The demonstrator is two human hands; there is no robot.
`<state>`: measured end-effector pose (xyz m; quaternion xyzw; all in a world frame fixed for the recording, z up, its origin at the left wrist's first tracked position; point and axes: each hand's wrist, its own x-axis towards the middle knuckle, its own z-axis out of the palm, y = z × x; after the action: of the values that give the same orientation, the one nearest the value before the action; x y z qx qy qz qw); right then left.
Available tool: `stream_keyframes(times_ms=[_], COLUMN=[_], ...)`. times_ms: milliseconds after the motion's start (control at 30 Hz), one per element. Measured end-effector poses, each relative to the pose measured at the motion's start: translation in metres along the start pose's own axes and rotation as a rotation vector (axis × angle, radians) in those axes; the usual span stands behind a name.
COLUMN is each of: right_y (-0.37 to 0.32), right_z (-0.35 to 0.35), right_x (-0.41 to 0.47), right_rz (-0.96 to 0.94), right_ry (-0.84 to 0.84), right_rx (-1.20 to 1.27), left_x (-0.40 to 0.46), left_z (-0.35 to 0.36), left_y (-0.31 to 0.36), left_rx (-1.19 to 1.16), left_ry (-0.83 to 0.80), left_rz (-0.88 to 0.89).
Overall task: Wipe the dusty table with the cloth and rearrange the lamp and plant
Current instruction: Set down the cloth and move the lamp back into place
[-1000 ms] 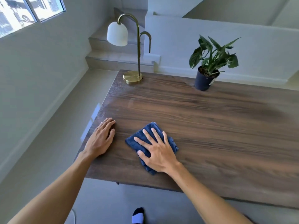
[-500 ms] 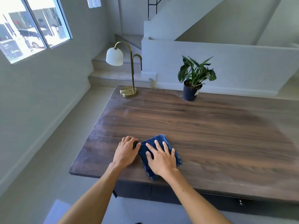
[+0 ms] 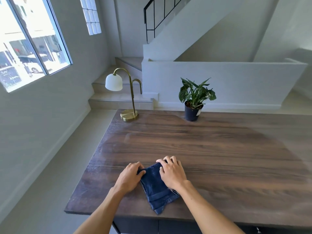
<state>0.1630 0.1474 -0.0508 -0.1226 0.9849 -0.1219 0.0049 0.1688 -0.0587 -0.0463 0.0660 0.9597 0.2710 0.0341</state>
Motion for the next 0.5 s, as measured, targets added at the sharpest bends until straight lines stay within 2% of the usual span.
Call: stream_keyframes(times_ms=[167, 267, 333, 400, 500], right_y=[0.021, 0.039, 0.055, 0.072, 0.097], right_z=[-0.007, -0.020, -0.037, -0.056, -0.079], right_x=[0.009, 0.015, 0.020, 0.022, 0.014], right_rz=[0.127, 0.214, 0.301, 0.370, 0.480], right_ry=[-0.046, -0.168, -0.278, -0.415, -0.613], right_rx=[0.053, 0.235, 0.411, 0.544, 0.704], left_x=[0.025, 0.043, 0.057, 0.071, 0.088], left_z=[-0.005, -0.005, -0.009, -0.014, -0.016], left_y=[-0.003, 0.005, 0.015, 0.029, 0.050], left_rx=[-0.097, -0.184, -0.342, -0.492, -0.401], left_ry=[-0.100, -0.162, -0.307, -0.531, -0.802], left_rz=[-0.022, -0.017, -0.060, -0.151, -0.165])
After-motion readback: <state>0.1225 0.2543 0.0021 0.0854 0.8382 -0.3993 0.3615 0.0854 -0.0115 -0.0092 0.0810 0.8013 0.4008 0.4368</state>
